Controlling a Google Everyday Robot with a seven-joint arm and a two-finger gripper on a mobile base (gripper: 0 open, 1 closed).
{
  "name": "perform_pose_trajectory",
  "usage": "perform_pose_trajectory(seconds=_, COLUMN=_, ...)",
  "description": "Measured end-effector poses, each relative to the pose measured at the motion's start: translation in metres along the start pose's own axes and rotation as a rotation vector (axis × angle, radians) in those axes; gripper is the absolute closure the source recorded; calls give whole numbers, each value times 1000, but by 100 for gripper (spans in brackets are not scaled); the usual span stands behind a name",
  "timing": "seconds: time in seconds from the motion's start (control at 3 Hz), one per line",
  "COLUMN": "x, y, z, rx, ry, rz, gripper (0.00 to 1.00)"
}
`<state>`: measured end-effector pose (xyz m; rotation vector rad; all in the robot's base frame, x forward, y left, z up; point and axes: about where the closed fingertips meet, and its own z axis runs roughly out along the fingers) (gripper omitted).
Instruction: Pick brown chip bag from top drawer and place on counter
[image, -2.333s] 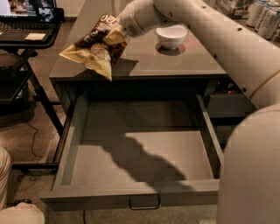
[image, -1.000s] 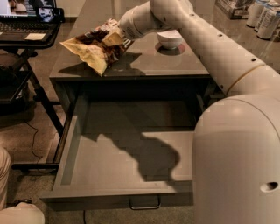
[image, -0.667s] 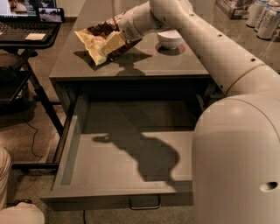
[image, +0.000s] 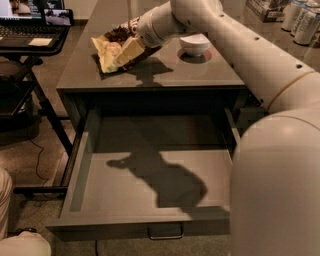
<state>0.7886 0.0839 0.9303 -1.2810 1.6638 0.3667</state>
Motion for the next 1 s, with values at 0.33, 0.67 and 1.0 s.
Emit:
perform_pose_trajectory(seconds=0.33, x=-8, y=16, z=-15, rx=57, ry=86, rz=-83, gripper=0)
perform_pose_trajectory(seconds=0.67, x=-12, y=22, z=-26, rx=105, ry=161, rz=-146, gripper=0)
perform_pose_trajectory(seconds=1.0, x=-12, y=22, z=-26, rx=106, ry=163, rz=-147, gripper=0)
